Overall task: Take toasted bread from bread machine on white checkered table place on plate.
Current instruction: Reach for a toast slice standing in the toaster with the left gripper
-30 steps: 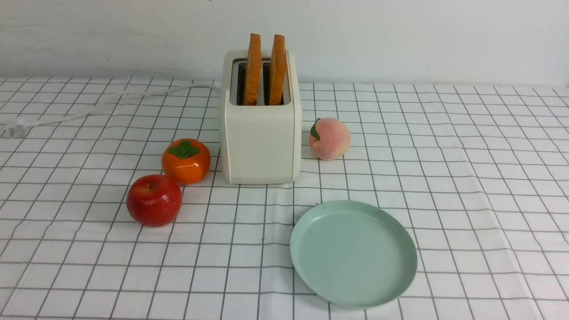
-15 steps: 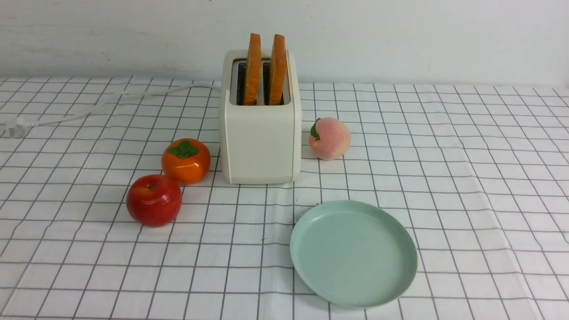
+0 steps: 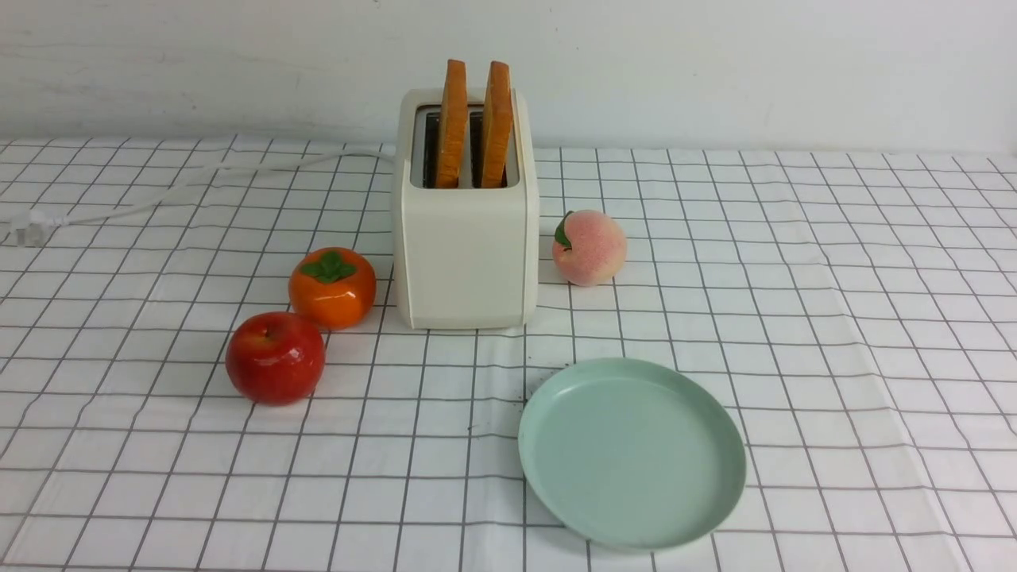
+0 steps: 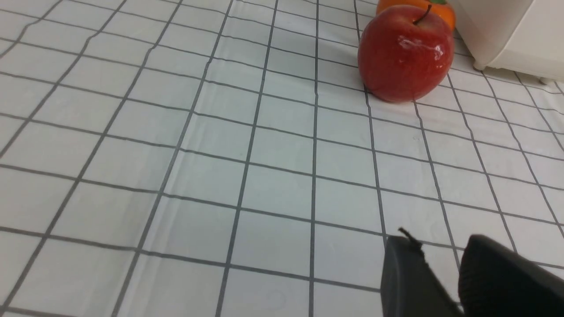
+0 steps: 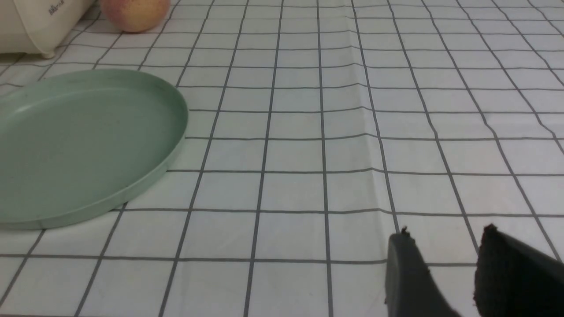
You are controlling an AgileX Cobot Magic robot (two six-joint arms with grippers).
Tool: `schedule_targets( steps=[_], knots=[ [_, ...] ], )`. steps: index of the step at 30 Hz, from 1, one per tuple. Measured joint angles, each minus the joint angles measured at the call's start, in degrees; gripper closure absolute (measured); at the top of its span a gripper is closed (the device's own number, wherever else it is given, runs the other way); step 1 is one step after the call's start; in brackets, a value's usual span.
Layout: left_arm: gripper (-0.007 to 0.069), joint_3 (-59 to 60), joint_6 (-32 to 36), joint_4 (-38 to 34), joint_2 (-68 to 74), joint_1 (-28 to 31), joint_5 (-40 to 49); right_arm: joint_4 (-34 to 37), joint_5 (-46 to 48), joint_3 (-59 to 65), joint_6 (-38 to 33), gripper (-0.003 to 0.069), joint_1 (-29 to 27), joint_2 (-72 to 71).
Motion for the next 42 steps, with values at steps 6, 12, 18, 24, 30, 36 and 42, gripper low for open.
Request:
schedule_targets(
  steps=[6, 12, 18, 24, 30, 36, 42],
  knots=[
    [0.0441, 0.00, 0.00, 0.00, 0.00, 0.00, 0.00, 0.00, 0.00, 0.00, 0.00, 0.0419, 0.00, 0.00],
    [0.0433, 0.00, 0.00, 0.00, 0.00, 0.00, -0.63, 0.00, 0.00, 0.00, 0.00, 0.0419, 0.00, 0.00],
    [0.0428, 0.00, -3.72, -8.31, 0.00, 0.00, -12.62, 0.00, 0.00, 0.00, 0.00, 0.0419, 0.00, 0.00],
    [0.0424, 0.00, -11.39, -27.87, 0.00, 0.00, -26.57, 0.00, 0.00, 0.00, 0.00, 0.0419, 0.00, 0.00],
    [0.0459, -4.91, -9.59, -34.13, 0.66, 0.00, -22.13, 0.00, 0.00, 0.00, 0.00, 0.0419, 0.00, 0.00],
    [0.0618, -23.71, -3.75, -28.91, 17.09, 0.00, 2.86, 0.00, 0.00, 0.00, 0.00, 0.0419, 0.00, 0.00],
    [0.0638, -39.90, 1.23, -23.80, 40.64, 0.00, 22.71, 0.00, 0.00, 0.00, 0.00, 0.0419, 0.00, 0.00]
  ],
)
